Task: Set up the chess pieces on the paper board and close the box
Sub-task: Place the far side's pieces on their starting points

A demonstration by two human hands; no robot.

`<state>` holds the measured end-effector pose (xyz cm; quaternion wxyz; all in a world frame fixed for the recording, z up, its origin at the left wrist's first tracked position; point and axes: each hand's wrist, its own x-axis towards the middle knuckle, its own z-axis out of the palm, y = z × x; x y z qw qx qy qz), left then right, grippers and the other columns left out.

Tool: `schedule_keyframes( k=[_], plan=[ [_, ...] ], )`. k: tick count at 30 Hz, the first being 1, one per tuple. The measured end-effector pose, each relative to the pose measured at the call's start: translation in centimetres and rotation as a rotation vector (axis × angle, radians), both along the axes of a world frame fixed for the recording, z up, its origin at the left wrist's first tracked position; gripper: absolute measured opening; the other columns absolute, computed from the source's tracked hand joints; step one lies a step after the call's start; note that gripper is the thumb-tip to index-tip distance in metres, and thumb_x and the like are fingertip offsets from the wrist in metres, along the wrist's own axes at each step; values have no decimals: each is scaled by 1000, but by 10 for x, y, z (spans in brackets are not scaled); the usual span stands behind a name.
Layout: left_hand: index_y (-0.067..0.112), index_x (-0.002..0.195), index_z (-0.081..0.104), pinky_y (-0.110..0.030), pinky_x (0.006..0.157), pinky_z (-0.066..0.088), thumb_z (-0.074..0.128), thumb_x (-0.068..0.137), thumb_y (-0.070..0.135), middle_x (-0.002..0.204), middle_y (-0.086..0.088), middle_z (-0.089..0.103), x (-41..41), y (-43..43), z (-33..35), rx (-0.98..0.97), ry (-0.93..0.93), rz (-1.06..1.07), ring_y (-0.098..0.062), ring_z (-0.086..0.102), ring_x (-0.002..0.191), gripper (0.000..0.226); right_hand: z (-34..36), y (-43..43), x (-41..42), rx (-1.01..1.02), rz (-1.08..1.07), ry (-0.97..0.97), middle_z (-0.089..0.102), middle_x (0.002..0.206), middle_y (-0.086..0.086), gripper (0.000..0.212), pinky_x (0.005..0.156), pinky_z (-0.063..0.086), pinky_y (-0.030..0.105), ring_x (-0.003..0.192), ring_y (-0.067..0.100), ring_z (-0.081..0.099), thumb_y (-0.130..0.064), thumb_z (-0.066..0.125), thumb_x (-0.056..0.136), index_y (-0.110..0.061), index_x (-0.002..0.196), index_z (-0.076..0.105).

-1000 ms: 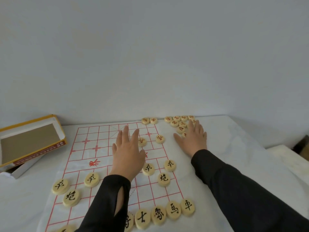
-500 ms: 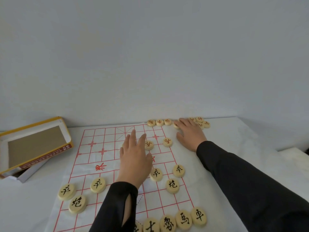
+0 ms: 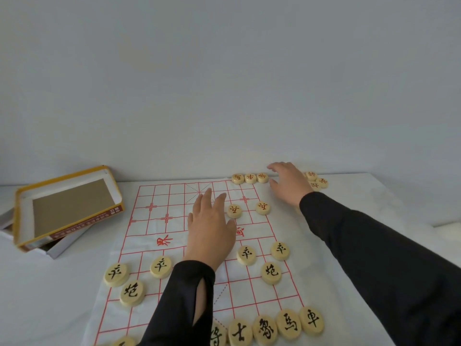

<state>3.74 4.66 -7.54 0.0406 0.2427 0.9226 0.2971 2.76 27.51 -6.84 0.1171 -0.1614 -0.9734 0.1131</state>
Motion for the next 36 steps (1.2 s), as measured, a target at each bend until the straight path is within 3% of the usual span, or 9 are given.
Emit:
schedule_keyframes(
  k=[2,5,10,15,20,24,28,31,36],
  plan=[
    [26,147,17,-41,118,12,47,95,26,157,2,4,-1,-1,-1,5,-7,4,-20,-1,144,60,2,-4,-13,-36,6,-78,49,135,6,43,104,36,34,125,23,43,-14,48,92,-16,134,46],
    [26,147,17,-41,118,13,47,95,25,157,3,5,-5,-3,-2,6,-19,21,-19,-1,144,60,-1,-11,-26,65,1,-165,55,124,7,34,97,40,35,114,25,49,-17,47,91,-17,124,54],
    [26,147,17,-41,118,14,46,95,26,156,2,5,-6,-5,-2,-2,-39,28,-19,0,144,59,-8,-9,-24,203,-74,-76,63,101,6,16,84,45,35,94,24,55,-25,47,94,-16,103,57],
    [25,146,21,-42,117,14,46,95,26,156,1,8,-8,-8,2,-9,-27,31,-21,1,144,56,-2,-7,-15,227,-154,-108,64,98,5,11,83,43,32,91,23,57,-23,51,93,-17,100,58],
    [24,146,23,-43,117,15,44,95,24,156,0,13,-15,-30,12,8,-12,58,-21,4,144,55,14,-28,-13,107,-221,119,63,104,6,21,80,45,31,93,24,58,-21,56,91,-12,110,59],
    [22,144,30,-37,113,26,44,95,24,149,1,30,-25,-59,18,-35,-33,76,-19,22,139,51,31,-66,-28,6,-117,219,63,105,3,22,75,45,27,91,19,58,-22,58,89,-13,109,60],
    [22,135,42,-34,98,42,39,95,23,132,0,51,-33,-91,23,-127,-111,130,-19,47,118,40,41,-112,-53,-142,26,183,62,106,0,22,79,48,28,93,18,58,-19,58,87,-15,108,60],
    [21,128,48,-32,96,42,39,95,22,129,-2,53,-43,-120,22,-167,-147,159,-20,49,116,35,37,-152,-73,-180,149,71,62,107,0,22,85,50,30,95,18,58,-16,58,86,-16,107,61],
    [24,134,46,-28,97,41,39,96,18,135,0,50,-54,-145,17,-191,-199,128,-18,48,121,39,28,-203,-107,-202,382,-112,60,112,1,26,88,48,27,100,15,57,-20,63,86,-15,111,61]
  ],
)
